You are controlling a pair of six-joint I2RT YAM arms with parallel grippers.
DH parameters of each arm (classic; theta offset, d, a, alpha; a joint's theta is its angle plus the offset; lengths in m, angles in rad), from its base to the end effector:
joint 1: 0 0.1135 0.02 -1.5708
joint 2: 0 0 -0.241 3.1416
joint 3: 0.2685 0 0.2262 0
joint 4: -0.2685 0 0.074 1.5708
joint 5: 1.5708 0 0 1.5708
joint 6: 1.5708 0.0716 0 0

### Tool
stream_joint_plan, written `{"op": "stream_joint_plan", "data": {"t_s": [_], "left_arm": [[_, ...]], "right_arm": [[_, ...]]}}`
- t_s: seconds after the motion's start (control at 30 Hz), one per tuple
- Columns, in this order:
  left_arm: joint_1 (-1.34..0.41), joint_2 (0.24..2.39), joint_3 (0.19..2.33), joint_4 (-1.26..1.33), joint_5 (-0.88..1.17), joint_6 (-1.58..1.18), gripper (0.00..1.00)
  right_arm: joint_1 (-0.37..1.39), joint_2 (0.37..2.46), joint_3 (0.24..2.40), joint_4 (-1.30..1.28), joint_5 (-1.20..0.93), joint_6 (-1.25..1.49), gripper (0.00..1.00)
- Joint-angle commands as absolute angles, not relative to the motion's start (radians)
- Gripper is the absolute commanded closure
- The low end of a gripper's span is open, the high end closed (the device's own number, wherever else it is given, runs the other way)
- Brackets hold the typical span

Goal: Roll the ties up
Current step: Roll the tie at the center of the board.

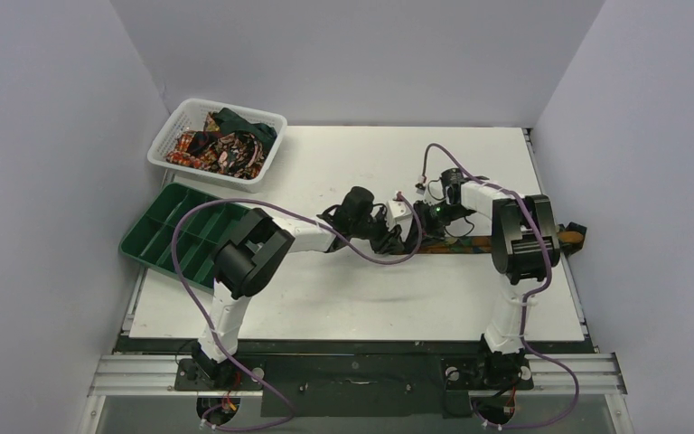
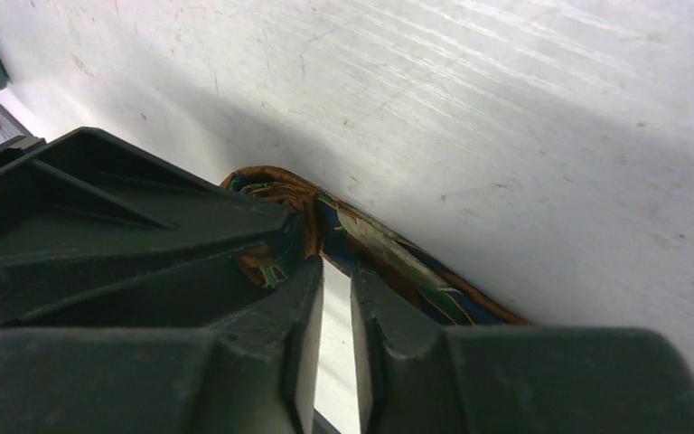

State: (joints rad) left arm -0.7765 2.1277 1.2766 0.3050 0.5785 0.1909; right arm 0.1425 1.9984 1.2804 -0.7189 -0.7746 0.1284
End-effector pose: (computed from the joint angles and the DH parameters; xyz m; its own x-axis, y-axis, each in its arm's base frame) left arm 0.2941 -0.3438 0.1241 -0.1892 0.4085 -0.8929 0.9737 0.1959 -0.1167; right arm 0.3298 0.0979 0.1105 -0.9978 -0.0507 -0.0436 -0.0667 0.7065 0.7046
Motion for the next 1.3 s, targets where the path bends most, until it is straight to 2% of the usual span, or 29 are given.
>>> {"op": "stream_joint_plan", "data": {"t_s": [0.0,0.33,0.63,0.67,0.73,0.77,0.83,0.93,1.07,1.27], "left_arm": [[-0.781,2.168,1.285,0.194,0.543,0.234,0.71],[-0.781,2.172,1.292,0.179,0.561,0.273,0.69],[-0.778,2.180,1.307,0.174,0.570,0.258,0.69],[-0.778,2.182,1.309,0.175,0.571,0.253,0.69],[-0.776,2.185,1.311,0.182,0.574,0.237,0.69],[-0.770,2.186,1.310,0.192,0.578,0.228,0.68],[-0.759,2.176,1.291,0.226,0.603,0.201,0.63],[-0.732,2.146,1.230,0.329,0.646,0.141,0.46],[-0.720,2.083,1.103,0.552,0.671,0.095,0.34],[-0.728,2.112,1.054,0.692,0.673,0.057,0.33]], "right_arm": [[0.114,1.929,1.272,-0.707,-0.816,0.109,0.81],[0.143,1.959,1.272,-0.613,-0.925,0.225,0.70],[0.163,2.003,1.266,-0.625,-0.929,0.193,0.69],[0.167,2.016,1.271,-0.636,-0.897,0.166,0.70],[0.171,2.036,1.277,-0.668,-0.838,0.120,0.79],[0.170,2.044,1.280,-0.689,-0.811,0.093,0.89],[0.163,2.070,1.291,-0.717,-0.739,0.062,1.00],[0.148,2.092,1.292,-0.725,-0.654,0.049,1.00],[0.133,2.101,1.296,-0.733,-0.619,0.041,1.00],[0.128,2.107,1.297,-0.747,-0.606,0.023,1.00]]}}
